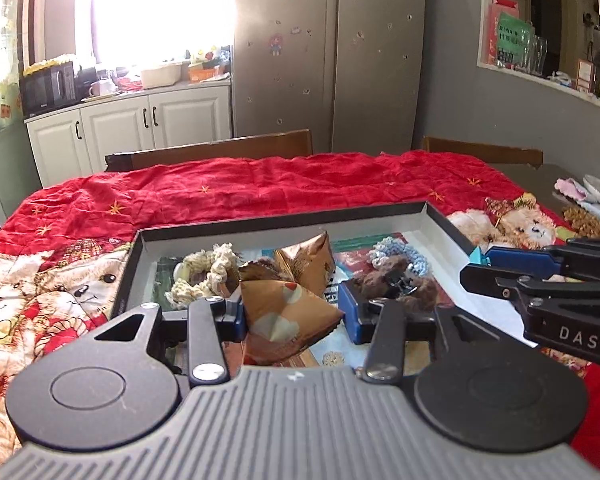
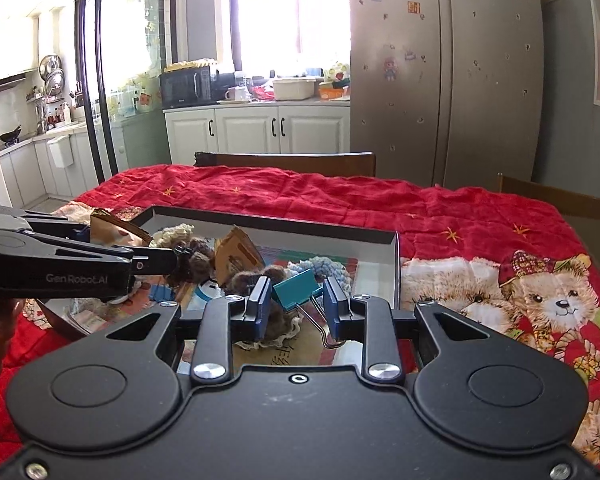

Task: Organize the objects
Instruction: 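Carry paper packet with left tool while right tool carries binder clip into box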

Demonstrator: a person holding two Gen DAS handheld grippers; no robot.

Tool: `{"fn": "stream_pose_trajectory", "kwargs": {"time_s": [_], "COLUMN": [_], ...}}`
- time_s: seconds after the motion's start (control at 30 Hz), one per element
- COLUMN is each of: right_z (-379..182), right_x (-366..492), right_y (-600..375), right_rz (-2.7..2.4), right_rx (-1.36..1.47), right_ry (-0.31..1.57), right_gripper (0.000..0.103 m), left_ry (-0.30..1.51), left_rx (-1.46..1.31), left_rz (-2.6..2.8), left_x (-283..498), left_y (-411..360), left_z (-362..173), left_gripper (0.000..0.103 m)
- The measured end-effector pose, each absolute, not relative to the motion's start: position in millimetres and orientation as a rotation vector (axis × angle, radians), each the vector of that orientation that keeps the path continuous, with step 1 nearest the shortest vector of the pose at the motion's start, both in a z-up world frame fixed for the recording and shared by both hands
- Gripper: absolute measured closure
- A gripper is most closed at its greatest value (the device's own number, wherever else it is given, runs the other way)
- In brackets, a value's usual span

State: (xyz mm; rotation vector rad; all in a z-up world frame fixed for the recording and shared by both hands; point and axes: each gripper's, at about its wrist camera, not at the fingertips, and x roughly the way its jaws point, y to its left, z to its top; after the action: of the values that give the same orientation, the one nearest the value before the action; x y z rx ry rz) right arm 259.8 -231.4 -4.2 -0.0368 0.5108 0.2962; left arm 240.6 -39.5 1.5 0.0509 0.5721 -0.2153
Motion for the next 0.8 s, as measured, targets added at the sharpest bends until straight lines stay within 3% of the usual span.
{"fn": "stream_pose_trajectory", "kwargs": {"time_s": [0.8], "right_z": [-40], "right_x": [282], "right_y": [-229], "right_rz": [0.294], "right_rx": [-0.061], "right_ry": [0.59], "right_gripper": [0.076], "left_ry": [0.613], "left_rx": [0.095], "left_rz": [-0.208], "left_x": [260], "left_y": [-49], "left_z": [-30], "left_gripper": [0.054]}}
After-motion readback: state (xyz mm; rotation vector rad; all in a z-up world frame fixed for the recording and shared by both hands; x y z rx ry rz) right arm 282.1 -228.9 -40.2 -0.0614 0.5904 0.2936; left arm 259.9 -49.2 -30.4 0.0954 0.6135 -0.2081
